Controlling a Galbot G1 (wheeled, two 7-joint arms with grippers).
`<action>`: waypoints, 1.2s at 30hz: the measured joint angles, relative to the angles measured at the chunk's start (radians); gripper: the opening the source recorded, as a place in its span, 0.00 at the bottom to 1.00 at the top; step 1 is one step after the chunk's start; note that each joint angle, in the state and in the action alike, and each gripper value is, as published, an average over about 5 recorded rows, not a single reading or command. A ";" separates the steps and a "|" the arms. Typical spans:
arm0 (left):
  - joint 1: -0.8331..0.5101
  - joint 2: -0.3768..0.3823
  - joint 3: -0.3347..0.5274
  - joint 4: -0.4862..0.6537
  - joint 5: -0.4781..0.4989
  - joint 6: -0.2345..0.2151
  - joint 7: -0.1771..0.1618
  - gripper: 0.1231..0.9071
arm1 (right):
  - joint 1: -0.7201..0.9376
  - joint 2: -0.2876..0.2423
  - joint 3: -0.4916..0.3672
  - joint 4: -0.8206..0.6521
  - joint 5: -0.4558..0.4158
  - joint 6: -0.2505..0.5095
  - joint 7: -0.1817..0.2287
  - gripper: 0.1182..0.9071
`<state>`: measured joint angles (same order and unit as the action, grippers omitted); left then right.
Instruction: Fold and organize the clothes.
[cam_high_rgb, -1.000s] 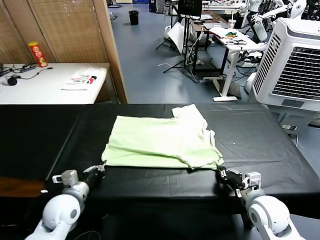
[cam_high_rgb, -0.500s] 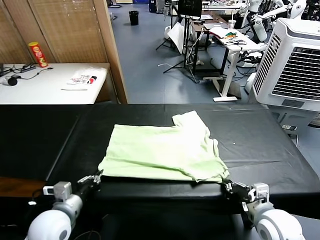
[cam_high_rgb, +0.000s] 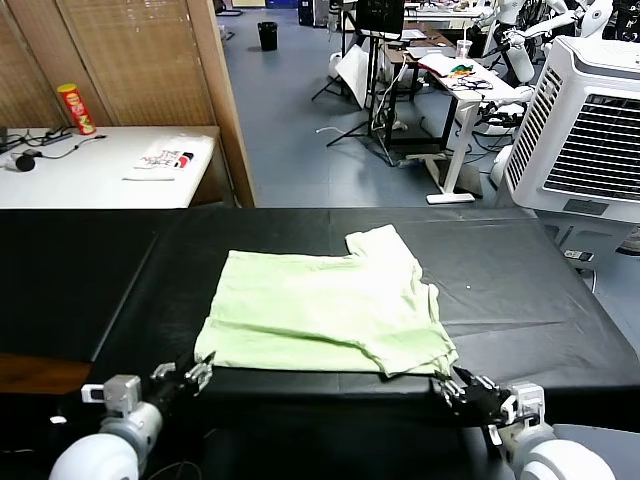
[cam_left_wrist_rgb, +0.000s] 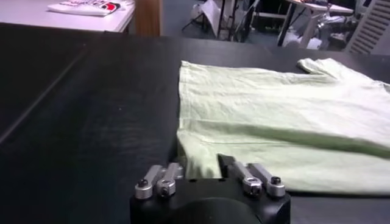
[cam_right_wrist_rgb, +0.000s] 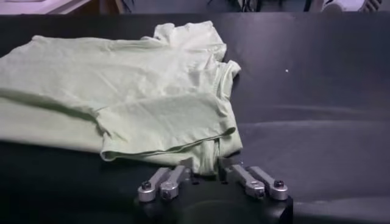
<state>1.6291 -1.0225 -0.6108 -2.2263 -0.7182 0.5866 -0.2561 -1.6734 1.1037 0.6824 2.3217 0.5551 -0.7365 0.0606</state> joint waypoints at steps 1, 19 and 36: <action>0.002 -0.001 -0.003 -0.006 0.001 0.000 0.000 0.81 | 0.000 0.002 0.003 0.007 0.000 0.000 -0.002 0.86; -0.239 0.007 0.033 0.094 -0.071 -0.034 0.001 0.86 | 0.373 -0.048 -0.093 -0.220 0.017 0.132 -0.008 0.86; -0.761 0.057 0.239 0.525 -0.169 0.031 0.026 0.86 | 0.961 -0.005 -0.391 -0.787 0.073 0.121 0.054 0.86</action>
<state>0.8677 -0.9655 -0.3721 -1.7010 -0.8876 0.6173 -0.2306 -0.7120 1.0987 0.2911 1.5351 0.6280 -0.6160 0.1148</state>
